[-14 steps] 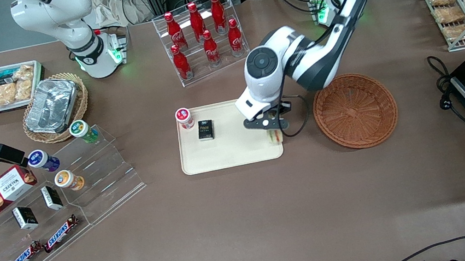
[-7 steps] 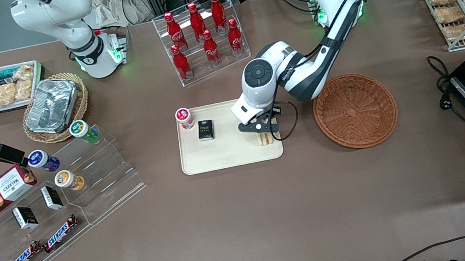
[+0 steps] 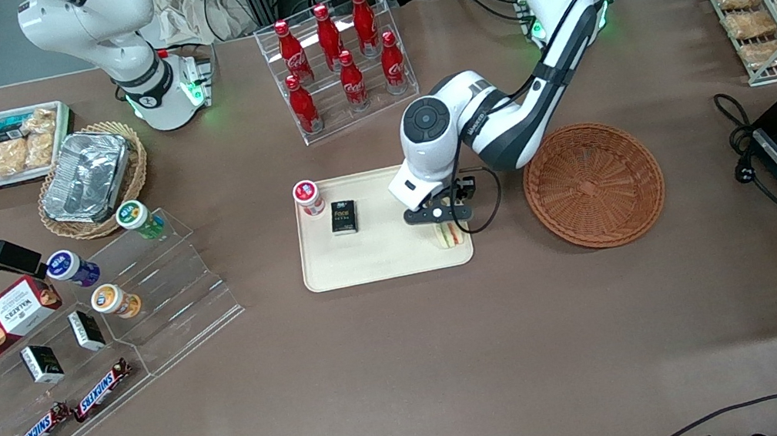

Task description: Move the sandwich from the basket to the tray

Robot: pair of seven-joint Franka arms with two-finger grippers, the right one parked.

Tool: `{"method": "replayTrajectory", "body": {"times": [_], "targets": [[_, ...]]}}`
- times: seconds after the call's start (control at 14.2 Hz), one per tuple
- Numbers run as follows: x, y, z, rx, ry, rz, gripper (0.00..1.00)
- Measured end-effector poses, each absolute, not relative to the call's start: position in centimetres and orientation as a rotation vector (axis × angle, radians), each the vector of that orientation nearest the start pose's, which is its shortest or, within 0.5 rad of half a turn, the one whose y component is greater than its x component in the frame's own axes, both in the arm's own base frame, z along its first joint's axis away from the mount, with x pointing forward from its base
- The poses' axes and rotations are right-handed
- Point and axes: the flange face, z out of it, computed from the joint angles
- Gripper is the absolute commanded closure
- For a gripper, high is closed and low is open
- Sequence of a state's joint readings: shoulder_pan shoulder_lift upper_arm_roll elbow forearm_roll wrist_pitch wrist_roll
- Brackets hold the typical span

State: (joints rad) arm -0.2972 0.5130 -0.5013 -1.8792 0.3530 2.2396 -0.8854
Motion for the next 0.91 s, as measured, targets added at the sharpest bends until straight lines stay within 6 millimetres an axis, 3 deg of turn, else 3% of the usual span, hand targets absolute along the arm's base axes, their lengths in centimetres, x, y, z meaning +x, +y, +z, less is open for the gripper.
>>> {"method": "replayTrajectory", "body": {"times": [0.14,0.35,0.56,0.91], "targets": [[46.9,-41.2,27.9,-3.023,0.099,0.023,0.02],[49.1,-37.1,34.7,-2.933,0.068,-0.046,0.02],[50.6,-31.7,41.3,-2.865,0.083,-0.088,0.02],[52.5,-21.7,47.6,-2.79,0.103,-0.035,0.05]]}}
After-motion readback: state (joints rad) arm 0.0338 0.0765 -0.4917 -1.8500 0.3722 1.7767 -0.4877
